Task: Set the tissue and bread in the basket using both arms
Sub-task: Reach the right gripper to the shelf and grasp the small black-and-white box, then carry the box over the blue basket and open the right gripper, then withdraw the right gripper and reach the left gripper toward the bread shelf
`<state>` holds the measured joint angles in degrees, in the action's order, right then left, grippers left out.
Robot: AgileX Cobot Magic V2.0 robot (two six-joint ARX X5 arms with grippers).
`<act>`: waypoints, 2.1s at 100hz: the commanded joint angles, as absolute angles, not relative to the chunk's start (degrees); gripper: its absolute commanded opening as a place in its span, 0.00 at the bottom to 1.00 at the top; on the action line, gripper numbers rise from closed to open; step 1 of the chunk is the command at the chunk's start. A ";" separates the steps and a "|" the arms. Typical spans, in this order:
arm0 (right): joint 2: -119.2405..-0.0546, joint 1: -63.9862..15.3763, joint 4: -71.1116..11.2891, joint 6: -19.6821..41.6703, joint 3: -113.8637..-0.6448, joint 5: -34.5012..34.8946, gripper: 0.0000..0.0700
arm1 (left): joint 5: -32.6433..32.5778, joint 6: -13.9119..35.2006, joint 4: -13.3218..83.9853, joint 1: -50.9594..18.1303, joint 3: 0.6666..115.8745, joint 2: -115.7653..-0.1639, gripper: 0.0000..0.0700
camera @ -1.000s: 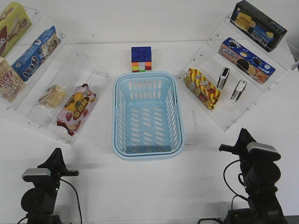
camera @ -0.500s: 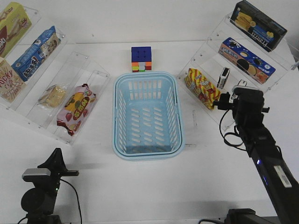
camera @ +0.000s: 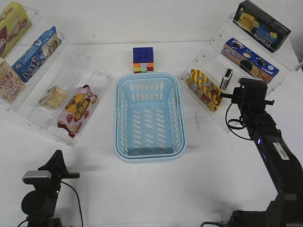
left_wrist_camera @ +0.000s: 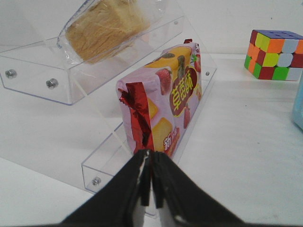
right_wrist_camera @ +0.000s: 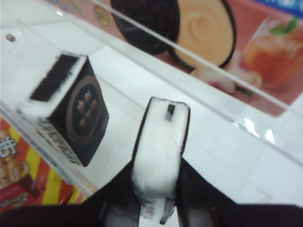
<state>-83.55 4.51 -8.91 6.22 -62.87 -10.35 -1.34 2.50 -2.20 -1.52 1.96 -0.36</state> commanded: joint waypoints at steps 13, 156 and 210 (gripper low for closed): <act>-71.37 3.40 -9.74 8.32 -64.51 3.75 0.01 | -1.34 2.66 -2.83 -1.50 0.84 -0.25 0.00; -38.83 -15.07 4.23 9.19 -33.36 4.49 0.00 | -1.72 -1.67 6.42 -1.50 37.10 -32.38 0.03; -38.76 -15.07 3.86 9.15 -33.36 4.49 0.00 | -12.64 -24.53 8.49 -1.52 59.70 -69.28 0.76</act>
<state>-38.65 -14.94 3.25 8.43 -32.69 4.47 -11.22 -21.02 8.73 -1.56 57.58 -66.63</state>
